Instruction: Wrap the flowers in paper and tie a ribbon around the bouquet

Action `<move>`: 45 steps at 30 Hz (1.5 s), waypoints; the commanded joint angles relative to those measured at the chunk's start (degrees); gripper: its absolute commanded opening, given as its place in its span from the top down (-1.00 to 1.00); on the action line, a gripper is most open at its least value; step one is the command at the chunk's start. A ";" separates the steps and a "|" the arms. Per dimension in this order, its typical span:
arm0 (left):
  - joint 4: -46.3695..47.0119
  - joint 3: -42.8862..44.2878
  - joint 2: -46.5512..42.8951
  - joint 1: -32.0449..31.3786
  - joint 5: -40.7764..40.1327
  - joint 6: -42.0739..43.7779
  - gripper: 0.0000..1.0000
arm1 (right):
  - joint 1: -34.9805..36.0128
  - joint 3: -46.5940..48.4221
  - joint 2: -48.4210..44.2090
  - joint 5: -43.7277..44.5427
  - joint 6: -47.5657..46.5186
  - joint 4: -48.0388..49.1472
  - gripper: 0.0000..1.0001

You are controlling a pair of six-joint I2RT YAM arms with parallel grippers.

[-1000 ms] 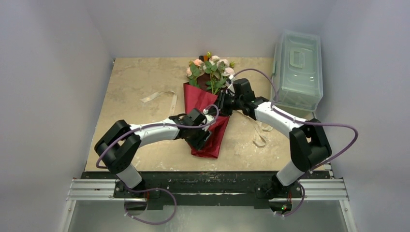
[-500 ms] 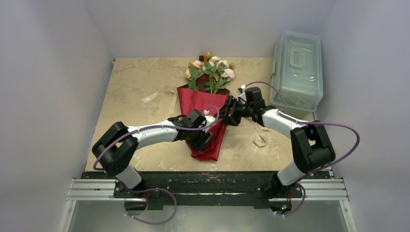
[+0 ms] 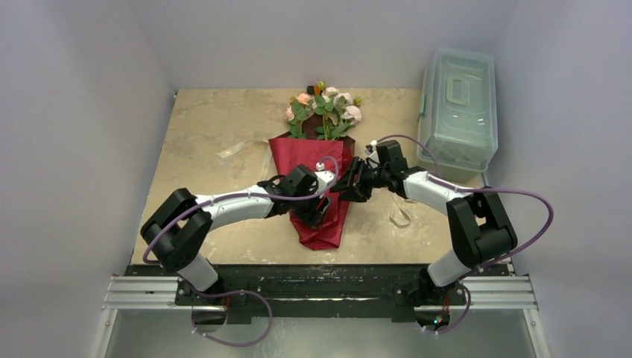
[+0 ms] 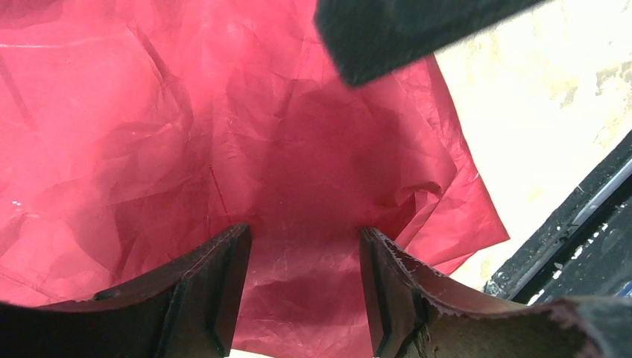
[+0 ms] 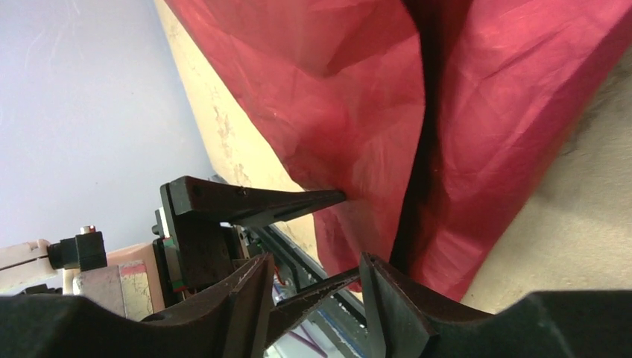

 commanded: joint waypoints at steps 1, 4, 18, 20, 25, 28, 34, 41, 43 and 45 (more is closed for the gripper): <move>2.98 -1.51 -2.78 0.19 2.75 1.23 -0.17 | 3.26 0.96 1.15 -1.54 1.81 3.30 -0.04; 2.76 -1.86 -2.93 0.17 3.92 2.35 -0.17 | 6.90 1.82 4.54 -1.05 3.01 5.99 -0.01; -1.61 2.59 -6.62 0.89 9.38 7.47 -0.16 | 8.62 -2.93 15.58 0.77 1.48 11.34 0.11; -2.71 4.30 -6.31 1.37 5.87 6.91 -0.16 | 8.59 -3.16 16.42 1.17 0.91 11.16 0.12; -5.71 6.81 -2.72 6.07 1.48 7.04 -0.01 | 8.61 -2.74 17.13 1.79 -0.19 9.70 0.13; -6.38 7.09 0.43 8.82 -0.34 7.72 0.05 | 8.61 -2.01 17.23 2.24 -1.10 8.04 0.13; -3.27 6.55 6.27 15.86 -0.73 8.50 0.12 | 8.60 -1.93 16.89 2.72 -2.48 5.82 0.13; -0.91 12.13 14.14 22.55 -1.97 9.59 0.15 | 8.63 -1.33 17.01 3.46 -4.75 1.92 0.13; 0.16 13.40 15.59 25.13 -2.32 9.24 0.15 | 8.61 -1.07 17.03 3.85 -5.41 0.68 0.13; 0.85 14.85 16.99 26.75 -3.10 9.30 0.15 | 8.61 -0.86 16.97 3.95 -5.83 -0.14 0.13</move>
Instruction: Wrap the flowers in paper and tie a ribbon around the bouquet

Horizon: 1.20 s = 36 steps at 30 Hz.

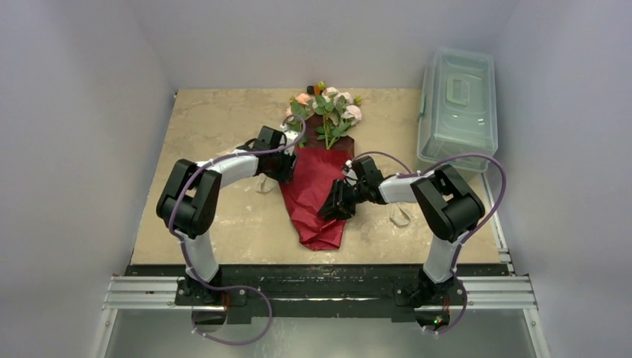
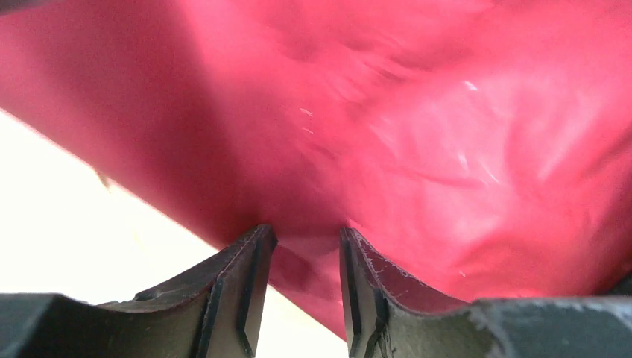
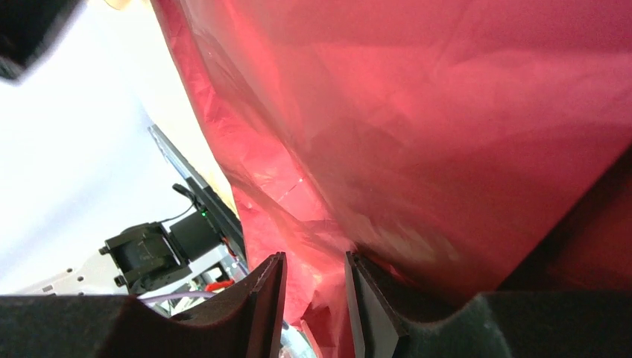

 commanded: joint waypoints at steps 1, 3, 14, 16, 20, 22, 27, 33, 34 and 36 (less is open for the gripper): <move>2.46 3.54 4.73 4.68 -4.32 1.75 0.15 | 0.08 -0.25 1.40 5.20 -4.39 -8.24 0.13; 2.13 5.20 6.81 5.60 -5.60 2.05 0.16 | 0.06 0.06 1.38 5.20 -4.67 -8.89 0.13; -0.54 10.52 5.30 7.11 -12.51 0.72 0.14 | 0.06 4.73 1.23 5.50 -5.76 -12.19 0.13; -2.26 11.80 3.08 7.10 -14.45 0.82 0.06 | 0.11 5.67 1.23 5.56 -5.92 -12.81 0.13; -6.95 12.99 -1.97 6.71 -13.91 0.76 0.02 | 0.06 7.38 1.33 5.54 -6.09 -13.34 0.14; -7.87 10.43 -7.28 5.57 -13.91 -0.19 0.02 | 0.10 8.03 1.48 5.56 -6.14 -13.57 0.14; -11.21 0.69 -18.48 -1.87 -8.32 -2.17 0.06 | 0.07 7.88 1.58 5.39 -5.40 -12.73 0.14; -10.14 -10.63 -26.77 -11.17 5.06 -7.06 0.28 | 0.12 7.21 1.66 5.45 -4.84 -11.74 0.15; -8.97 -12.37 -27.63 -12.13 6.32 -8.27 0.34 | 0.08 6.96 1.66 5.41 -4.67 -11.44 0.15; -6.56 -15.23 -28.30 -13.75 8.98 -10.18 0.45 | 0.09 6.50 1.82 5.39 -4.32 -10.69 0.16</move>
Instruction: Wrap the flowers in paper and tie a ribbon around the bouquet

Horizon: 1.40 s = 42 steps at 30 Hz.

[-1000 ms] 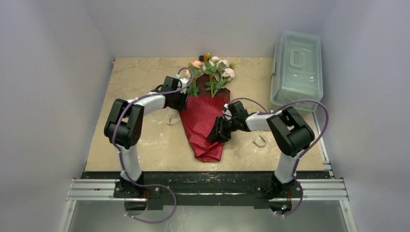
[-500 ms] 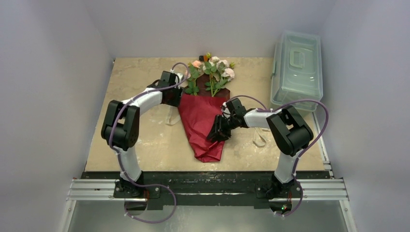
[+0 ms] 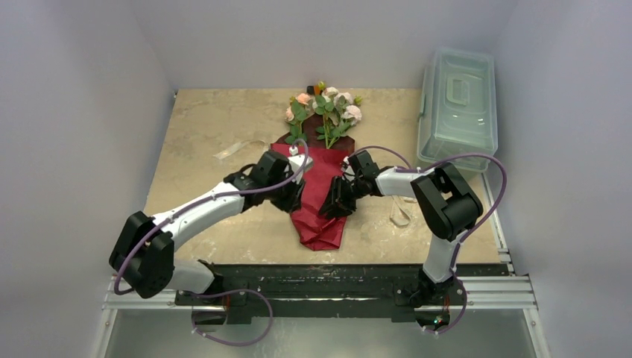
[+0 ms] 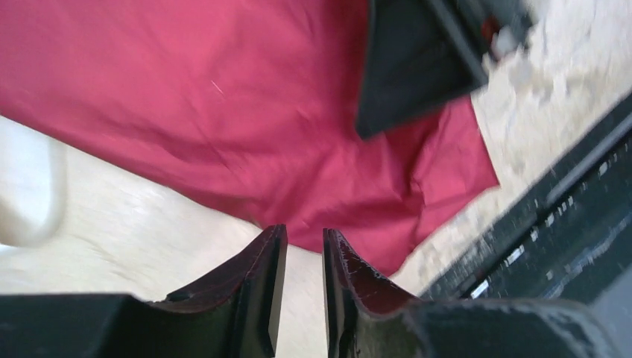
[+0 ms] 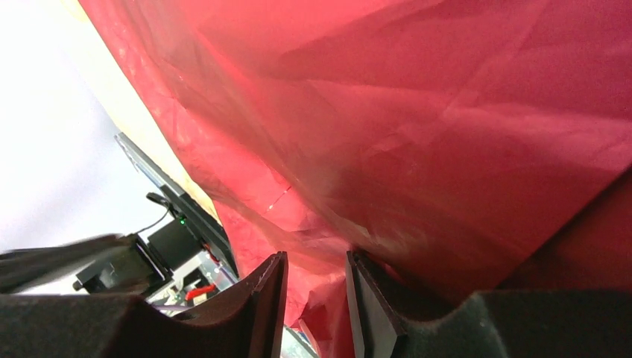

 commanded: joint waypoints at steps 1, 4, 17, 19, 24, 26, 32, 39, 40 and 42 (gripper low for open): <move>2.88 -6.29 -1.53 -2.62 8.29 -6.13 0.50 | 0.00 -0.37 1.22 2.17 0.12 1.54 0.17; 5.64 -8.51 -0.52 -5.02 8.65 -8.36 0.58 | 0.04 -0.60 1.48 2.25 0.05 1.80 0.19; 9.07 -11.97 5.00 -10.34 0.63 -12.43 0.68 | 0.04 -1.15 1.65 2.52 -0.81 1.65 0.22; 9.17 -13.70 5.86 -10.45 -0.27 -12.59 0.68 | 0.02 -1.21 1.75 2.52 -0.99 1.64 0.22; 11.43 -16.46 7.42 -10.81 -0.72 -14.84 0.71 | 0.02 -0.84 1.93 2.45 -1.35 1.29 0.21; 11.11 -16.34 8.38 -10.84 -1.39 -15.67 0.72 | 0.00 -0.63 1.92 2.20 -1.49 1.15 0.20; 4.62 -11.60 6.17 -11.27 -0.71 -16.01 0.72 | 0.07 1.25 1.39 1.77 -2.42 -0.35 0.14; -2.20 1.82 4.41 -11.28 -1.11 -11.04 0.66 | 0.06 3.78 1.27 1.77 -2.96 -1.96 0.14; -1.26 2.29 5.23 -11.28 -0.36 -10.67 0.66 | 0.07 4.05 1.31 1.73 -2.95 -2.02 0.14; 1.78 1.96 6.95 -11.28 1.93 -10.41 0.66 | 0.03 4.50 1.45 1.56 -2.82 -2.02 0.14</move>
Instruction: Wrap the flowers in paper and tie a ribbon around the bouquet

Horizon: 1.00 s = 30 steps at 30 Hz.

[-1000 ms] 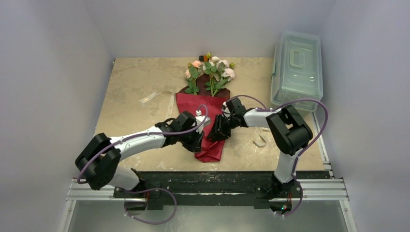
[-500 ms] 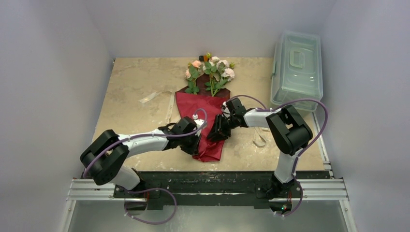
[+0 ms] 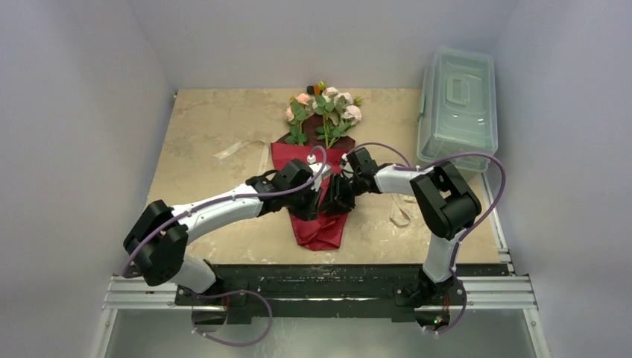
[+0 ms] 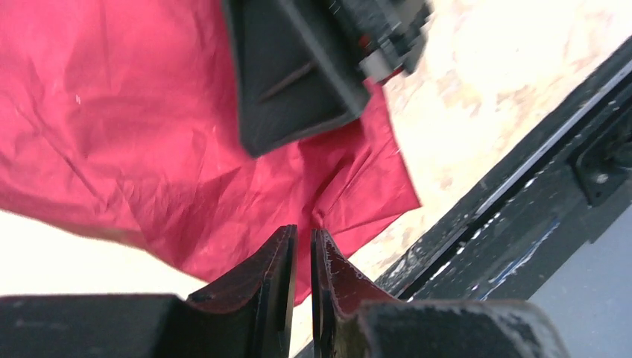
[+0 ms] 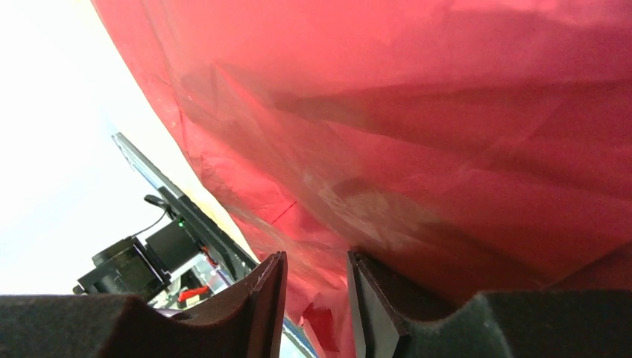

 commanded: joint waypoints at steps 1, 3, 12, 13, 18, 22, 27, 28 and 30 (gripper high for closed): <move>3.23 1.76 2.21 -0.22 3.34 2.44 0.66 | 0.00 2.68 0.72 1.39 -1.27 -0.89 0.14; 6.52 0.32 3.97 -0.26 4.82 1.70 0.66 | -0.02 3.27 0.88 1.29 -1.26 -1.23 0.14; 14.39 -2.28 9.52 -3.20 7.87 0.03 0.68 | -0.06 3.91 1.95 1.26 -1.26 -2.31 0.16; 14.65 -2.58 9.96 -3.77 7.76 0.13 0.68 | 0.00 3.95 2.06 1.29 -1.26 -2.34 0.16; 15.31 -3.60 11.85 -5.82 7.13 0.76 0.69 | -0.02 4.00 2.35 1.38 -0.86 -2.26 0.17; 14.84 -4.54 13.33 -6.62 5.65 1.12 0.70 | -0.04 4.06 2.36 1.38 -0.50 -2.23 0.17; 14.72 -7.89 14.10 -6.81 4.17 1.26 0.73 | -0.92 5.31 2.90 1.29 -0.85 -2.47 0.17; 15.00 -8.88 14.00 -6.81 4.16 1.14 0.73 | -1.46 5.64 3.16 1.35 -1.09 -2.45 0.17; 15.53 -10.76 13.68 -6.81 4.15 0.73 0.73 | -2.83 6.55 3.94 1.37 -1.97 -2.53 0.16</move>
